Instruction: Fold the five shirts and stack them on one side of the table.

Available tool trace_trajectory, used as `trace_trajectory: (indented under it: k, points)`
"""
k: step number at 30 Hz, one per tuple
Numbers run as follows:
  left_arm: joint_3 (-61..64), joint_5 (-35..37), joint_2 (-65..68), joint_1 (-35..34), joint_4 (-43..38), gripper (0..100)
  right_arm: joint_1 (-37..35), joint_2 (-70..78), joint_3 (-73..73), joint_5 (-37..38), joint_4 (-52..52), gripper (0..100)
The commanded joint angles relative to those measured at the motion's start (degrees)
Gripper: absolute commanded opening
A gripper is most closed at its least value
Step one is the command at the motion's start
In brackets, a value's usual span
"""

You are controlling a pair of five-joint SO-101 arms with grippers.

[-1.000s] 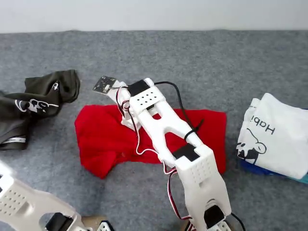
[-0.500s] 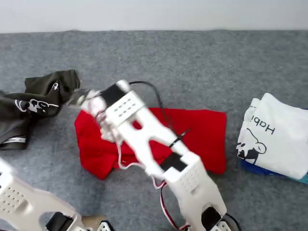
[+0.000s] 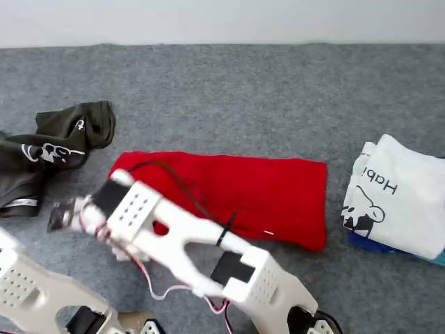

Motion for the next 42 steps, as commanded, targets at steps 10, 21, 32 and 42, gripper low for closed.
trace_trajectory:
  k: [10, 21, 32, 42]
  points:
    - [-2.6, -0.5, -0.4, -0.4, -1.1, 2, 1.2, 13.8, -4.0, 0.6, -9.4, 20.1]
    - [-2.7, -0.5, -0.4, -1.1, -1.1, 2, 3.0, 19.0, -10.9, 5.8, -8.5, 1.7]
    - [-2.7, -3.2, -0.4, -1.0, -1.1, 2, 6.1, 13.3, -22.5, 5.8, 2.2, 1.0]
    - [-2.7, -3.2, -0.4, -0.7, -1.1, 2, 13.5, 12.8, -30.7, 7.3, 1.5, 1.0]
